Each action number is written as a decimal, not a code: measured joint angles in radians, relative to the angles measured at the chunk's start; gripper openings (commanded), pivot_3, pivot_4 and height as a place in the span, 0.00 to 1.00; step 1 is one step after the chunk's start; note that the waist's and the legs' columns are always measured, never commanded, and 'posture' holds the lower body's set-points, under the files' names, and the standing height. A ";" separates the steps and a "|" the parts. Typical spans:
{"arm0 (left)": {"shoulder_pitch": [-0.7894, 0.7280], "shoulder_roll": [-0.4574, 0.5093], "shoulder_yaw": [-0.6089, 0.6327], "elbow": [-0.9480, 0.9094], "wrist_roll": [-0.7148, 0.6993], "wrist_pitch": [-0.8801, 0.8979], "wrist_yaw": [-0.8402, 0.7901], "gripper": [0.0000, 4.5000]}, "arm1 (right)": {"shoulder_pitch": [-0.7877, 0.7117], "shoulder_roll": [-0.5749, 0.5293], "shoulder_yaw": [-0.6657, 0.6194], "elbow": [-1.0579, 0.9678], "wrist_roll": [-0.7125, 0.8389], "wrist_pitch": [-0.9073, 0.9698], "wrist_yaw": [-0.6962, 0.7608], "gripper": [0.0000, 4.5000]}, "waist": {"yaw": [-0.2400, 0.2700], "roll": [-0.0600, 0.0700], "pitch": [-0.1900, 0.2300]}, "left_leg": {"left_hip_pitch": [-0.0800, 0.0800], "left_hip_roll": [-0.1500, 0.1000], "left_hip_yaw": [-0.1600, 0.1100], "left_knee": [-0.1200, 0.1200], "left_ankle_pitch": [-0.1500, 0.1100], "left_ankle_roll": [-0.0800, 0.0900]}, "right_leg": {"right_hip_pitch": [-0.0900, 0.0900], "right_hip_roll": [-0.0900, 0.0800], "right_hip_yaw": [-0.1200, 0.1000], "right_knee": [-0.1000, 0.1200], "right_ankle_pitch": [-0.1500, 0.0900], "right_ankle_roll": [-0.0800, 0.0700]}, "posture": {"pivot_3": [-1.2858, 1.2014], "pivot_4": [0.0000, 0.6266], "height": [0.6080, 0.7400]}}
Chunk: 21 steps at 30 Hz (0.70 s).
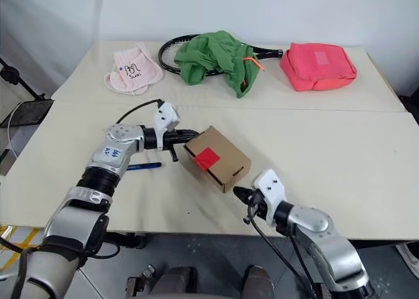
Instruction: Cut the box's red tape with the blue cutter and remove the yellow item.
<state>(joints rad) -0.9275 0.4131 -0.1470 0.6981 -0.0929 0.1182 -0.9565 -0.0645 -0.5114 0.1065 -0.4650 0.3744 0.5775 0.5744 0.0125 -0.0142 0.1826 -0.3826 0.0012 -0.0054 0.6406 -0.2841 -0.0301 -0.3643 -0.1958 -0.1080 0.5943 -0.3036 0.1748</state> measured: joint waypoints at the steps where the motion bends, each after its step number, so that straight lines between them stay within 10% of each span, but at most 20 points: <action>1: 0.005 0.009 0.004 -0.018 -0.002 0.019 -0.015 0.02 | -0.004 0.004 -0.002 0.004 0.000 0.004 -0.003 0.00 | -0.001 0.000 0.000 | -0.003 0.000 0.000 0.002 0.000 0.000 | -0.003 0.000 0.000 0.002 0.000 0.000 | 0.52 0.24 1.00; 21: 0.359 0.261 0.089 -0.767 -0.382 0.720 -0.239 0.02 | -0.168 -0.100 -0.211 0.271 -0.082 -0.109 0.013 0.00 | -0.010 0.000 0.001 | -0.008 0.001 0.000 0.007 -0.001 0.000 | -0.010 -0.001 0.003 0.011 0.000 0.000 | 0.52 0.24 1.00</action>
<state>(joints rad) -0.5683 0.6741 -0.0575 -0.0694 -0.4750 0.8384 -1.1959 -0.2321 -0.6117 -0.1045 -0.1937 0.2928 0.4683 0.5870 0.0030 -0.0140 0.1831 -0.3905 0.0017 -0.0057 0.6476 -0.2854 -0.0297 -0.3746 -0.1963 -0.1054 0.6057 -0.3036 0.1749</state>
